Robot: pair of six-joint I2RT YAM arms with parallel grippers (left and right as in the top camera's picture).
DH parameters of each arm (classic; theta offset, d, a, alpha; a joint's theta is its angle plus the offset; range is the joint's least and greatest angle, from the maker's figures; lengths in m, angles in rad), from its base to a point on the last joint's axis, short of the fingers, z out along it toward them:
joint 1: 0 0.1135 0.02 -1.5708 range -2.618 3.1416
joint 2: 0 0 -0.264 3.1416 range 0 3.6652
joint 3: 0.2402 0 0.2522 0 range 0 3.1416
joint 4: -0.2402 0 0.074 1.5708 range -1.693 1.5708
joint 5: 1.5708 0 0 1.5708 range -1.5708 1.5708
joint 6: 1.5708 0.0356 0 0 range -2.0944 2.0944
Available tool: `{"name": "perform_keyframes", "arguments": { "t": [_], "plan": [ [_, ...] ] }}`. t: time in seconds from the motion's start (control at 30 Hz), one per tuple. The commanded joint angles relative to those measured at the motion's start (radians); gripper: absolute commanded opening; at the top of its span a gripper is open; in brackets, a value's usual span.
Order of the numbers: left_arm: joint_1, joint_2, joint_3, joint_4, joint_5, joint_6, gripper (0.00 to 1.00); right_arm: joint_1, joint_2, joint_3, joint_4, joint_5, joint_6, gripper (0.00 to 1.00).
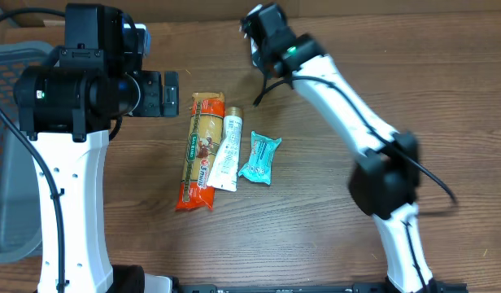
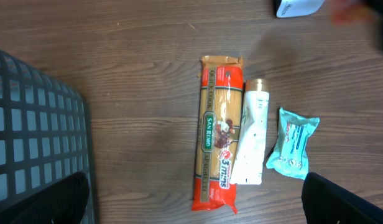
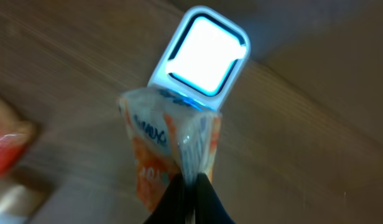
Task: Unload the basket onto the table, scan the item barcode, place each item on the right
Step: 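Hold the tissue pack barcode against the white scanner face, then carry the tissue pack right and set it down on the table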
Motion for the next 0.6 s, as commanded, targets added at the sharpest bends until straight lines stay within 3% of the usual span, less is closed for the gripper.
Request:
{"name": "perform_keyframes", "arguments": {
  "t": [0.0, 0.1, 0.23, 0.57],
  "plan": [
    [-0.006, 0.006, 0.008, 0.003, -0.002, 0.019, 1.0, -0.056, -0.26, 0.02, -0.173, -0.212, 0.324, 0.04],
    [-0.006, 0.006, 0.008, 0.003, -0.002, 0.019, 1.0, -0.165, -0.337, 0.02, -0.396, -0.357, 0.393, 0.04],
    [-0.006, 0.006, 0.008, 0.003, -0.002, 0.019, 1.0, -0.321, -0.328, -0.006, -0.529, -0.486, 0.372, 0.04],
    [-0.006, 0.006, 0.008, 0.003, -0.002, 0.019, 1.0, -0.634, -0.322, -0.41, -0.401, -0.635, 0.381, 0.04]
  ]
}}
